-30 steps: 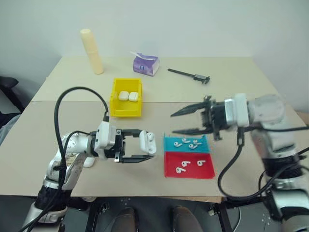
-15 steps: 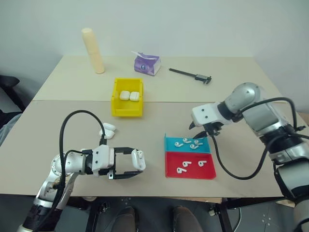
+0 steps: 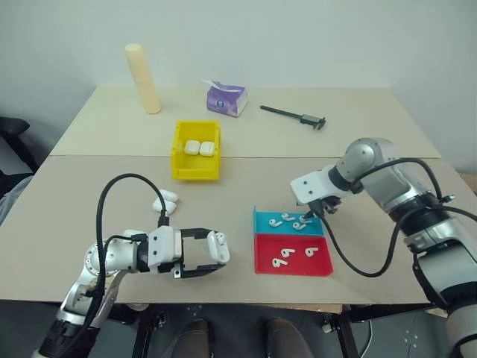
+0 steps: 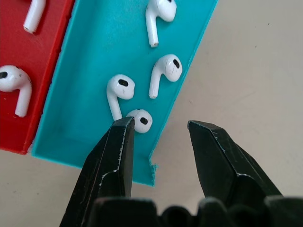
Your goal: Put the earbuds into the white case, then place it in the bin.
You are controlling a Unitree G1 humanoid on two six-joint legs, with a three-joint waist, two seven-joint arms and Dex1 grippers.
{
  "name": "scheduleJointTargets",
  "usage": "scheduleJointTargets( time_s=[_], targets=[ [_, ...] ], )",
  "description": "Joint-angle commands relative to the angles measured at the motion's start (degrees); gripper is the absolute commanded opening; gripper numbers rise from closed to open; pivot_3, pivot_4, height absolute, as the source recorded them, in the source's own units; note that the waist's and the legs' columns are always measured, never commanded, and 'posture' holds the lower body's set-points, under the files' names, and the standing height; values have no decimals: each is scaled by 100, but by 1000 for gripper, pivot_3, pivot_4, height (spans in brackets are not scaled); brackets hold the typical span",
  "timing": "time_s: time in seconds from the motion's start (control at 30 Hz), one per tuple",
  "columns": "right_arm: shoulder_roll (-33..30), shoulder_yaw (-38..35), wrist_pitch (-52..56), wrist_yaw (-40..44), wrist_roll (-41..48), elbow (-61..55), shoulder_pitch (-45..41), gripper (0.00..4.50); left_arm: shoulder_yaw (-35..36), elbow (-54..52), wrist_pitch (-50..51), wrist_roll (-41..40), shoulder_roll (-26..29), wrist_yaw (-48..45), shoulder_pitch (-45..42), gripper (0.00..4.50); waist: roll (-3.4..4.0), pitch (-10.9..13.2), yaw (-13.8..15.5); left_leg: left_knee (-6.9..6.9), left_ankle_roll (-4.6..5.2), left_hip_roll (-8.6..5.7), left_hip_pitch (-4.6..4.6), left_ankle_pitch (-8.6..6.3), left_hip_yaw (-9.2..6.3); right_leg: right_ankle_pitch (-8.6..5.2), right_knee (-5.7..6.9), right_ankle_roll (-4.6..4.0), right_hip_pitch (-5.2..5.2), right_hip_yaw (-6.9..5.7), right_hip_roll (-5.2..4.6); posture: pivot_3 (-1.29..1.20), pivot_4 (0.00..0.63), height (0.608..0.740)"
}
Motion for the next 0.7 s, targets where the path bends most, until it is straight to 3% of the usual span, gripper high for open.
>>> scheduleJointTargets(
  time_s=[0.03, 0.7],
  targets=[
    [17, -53, -252, -72, -107, 25, 63, 2221, 9, -204, -106, -4, 46, 47, -4, 2782, 0, 0, 0, 0, 0, 0, 0, 0, 0, 0, -1, 0, 0, 0, 0, 0, 150, 740],
    [132, -71, -392, -153, -340, 108, 225, 2221, 3, -167, -166, 72, 130, 35, 34, 2782, 0, 0, -9, 0, 0, 0, 3, 0, 1, 0, 1, 0, 1, 1, 1, 0, 150, 740]
  ],
)
